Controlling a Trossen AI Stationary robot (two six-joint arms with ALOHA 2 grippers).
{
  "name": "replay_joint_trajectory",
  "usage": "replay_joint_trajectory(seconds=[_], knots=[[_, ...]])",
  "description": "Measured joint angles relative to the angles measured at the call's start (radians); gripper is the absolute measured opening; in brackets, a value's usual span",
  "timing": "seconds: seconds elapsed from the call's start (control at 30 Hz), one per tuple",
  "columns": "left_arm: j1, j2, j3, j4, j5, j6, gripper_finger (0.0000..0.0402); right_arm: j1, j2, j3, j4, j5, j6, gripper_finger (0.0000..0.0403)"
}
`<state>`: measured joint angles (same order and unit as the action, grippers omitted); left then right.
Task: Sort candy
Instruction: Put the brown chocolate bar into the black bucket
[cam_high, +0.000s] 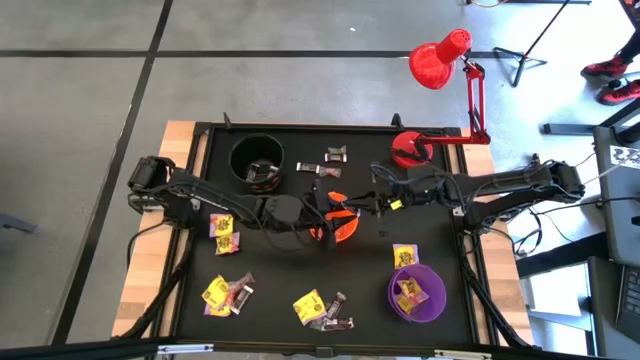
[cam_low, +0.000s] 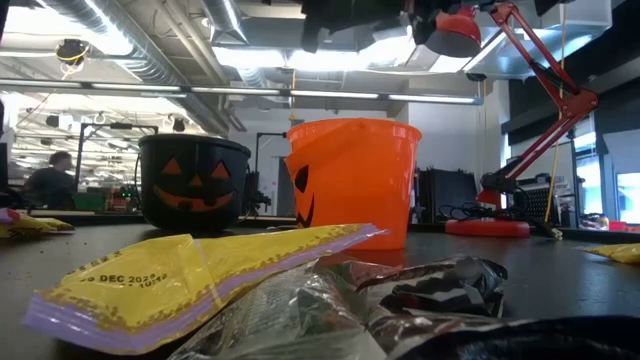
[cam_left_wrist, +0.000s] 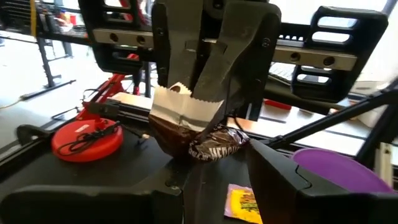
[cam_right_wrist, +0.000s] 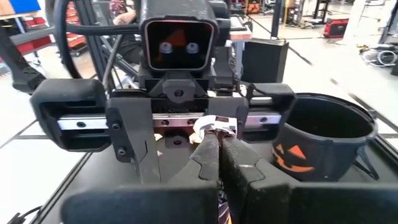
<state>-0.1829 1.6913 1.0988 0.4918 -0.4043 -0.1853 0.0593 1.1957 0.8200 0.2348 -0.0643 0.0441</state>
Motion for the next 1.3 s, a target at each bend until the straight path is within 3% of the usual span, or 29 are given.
replay_joint_trajectory(seconds=[0.47, 0.8, 1.3], knots=[[0.002, 0.0, 0.0, 0.014, 0.161, 0.001, 0.0119, 0.001, 0.0, 0.001, 0.003, -0.055, -0.046, 0.0001], [0.027, 0.0, 0.0, 0.018, 0.136, -0.099, 0.0119, -0.001, 0.0, 0.001, 0.001, -0.071, -0.054, 0.0001], [0.033, 0.0, 0.0, 0.017, 0.136, -0.093, 0.0119, -0.001, 0.002, 0.001, -0.005, -0.144, -0.053, 0.0001]])
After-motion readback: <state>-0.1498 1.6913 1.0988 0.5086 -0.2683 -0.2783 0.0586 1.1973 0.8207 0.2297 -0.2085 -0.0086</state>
